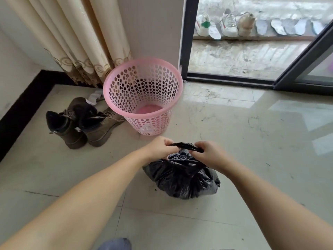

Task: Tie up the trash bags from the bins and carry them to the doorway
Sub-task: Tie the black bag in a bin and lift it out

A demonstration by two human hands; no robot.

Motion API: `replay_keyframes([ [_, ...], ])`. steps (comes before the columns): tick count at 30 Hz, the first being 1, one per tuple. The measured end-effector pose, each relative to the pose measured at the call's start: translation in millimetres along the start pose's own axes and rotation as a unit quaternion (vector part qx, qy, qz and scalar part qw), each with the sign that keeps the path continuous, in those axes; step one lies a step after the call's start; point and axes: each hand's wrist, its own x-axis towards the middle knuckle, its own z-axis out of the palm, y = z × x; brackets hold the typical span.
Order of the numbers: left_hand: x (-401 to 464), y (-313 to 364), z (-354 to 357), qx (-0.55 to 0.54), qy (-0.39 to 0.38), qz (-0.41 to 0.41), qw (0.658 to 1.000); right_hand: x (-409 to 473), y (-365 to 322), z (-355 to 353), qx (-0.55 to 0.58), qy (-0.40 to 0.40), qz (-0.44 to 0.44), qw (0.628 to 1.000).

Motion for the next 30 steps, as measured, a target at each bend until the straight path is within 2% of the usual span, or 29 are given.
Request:
replay_keyframes([
  [11,-135,177,-36,-0.02,-0.023,-0.027,0.999,-119,-136,-157,-0.008,-0.031,0.048,0.998],
  [21,-281,343,-84,0.016,-0.02,-0.016,1.0,-239,-274,-288,-0.006,-0.023,0.024,0.999],
  [26,-335,405,-87,0.018,-0.014,0.007,1.0,-290,-314,-336,0.012,0.0,0.024,1.0],
  [30,-358,428,-83,0.047,-0.029,0.014,0.998,-322,-323,-350,0.029,0.019,0.036,0.999],
])
